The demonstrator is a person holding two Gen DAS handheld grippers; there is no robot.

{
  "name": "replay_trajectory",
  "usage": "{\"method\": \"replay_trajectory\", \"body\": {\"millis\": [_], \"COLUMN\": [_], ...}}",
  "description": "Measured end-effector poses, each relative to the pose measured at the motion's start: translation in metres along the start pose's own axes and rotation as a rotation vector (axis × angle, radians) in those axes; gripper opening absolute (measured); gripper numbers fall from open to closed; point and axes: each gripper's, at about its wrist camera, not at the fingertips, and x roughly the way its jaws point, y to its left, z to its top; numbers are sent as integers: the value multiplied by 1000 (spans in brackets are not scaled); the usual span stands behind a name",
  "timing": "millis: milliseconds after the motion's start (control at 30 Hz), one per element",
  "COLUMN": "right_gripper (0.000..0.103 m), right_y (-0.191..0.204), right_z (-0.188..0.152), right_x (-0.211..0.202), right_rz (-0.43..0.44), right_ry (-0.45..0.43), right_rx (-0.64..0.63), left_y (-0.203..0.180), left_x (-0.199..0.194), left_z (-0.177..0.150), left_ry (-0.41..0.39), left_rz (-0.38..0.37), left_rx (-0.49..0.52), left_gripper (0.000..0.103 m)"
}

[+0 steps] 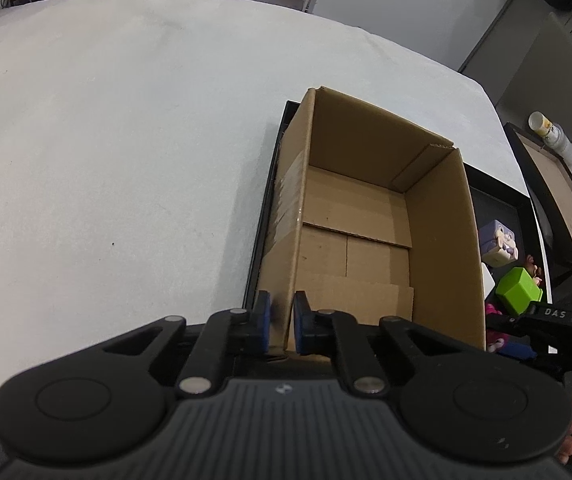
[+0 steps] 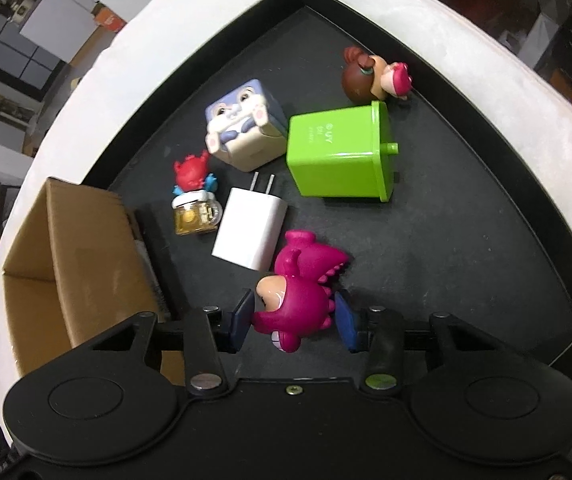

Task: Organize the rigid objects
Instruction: 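Lower right gripper toward pink figure while left gripper clamps the cardboard box wall, then close the right gripper on the pink figure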

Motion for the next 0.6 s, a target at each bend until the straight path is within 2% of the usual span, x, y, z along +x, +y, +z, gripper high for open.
{"method": "replay_trajectory", "body": {"millis": [600], "right_gripper": [43], "right_y": [14], "right_z": [-9], "right_x": [-55], "right_rz": [90], "right_ry": [-46], "right_rx": [-81], "left_y": [-6], "left_x": [-14], "left_z": [-4], "left_ry": [-24], "left_rz": [-4], "left_rx": [46], "left_gripper": [10]}}
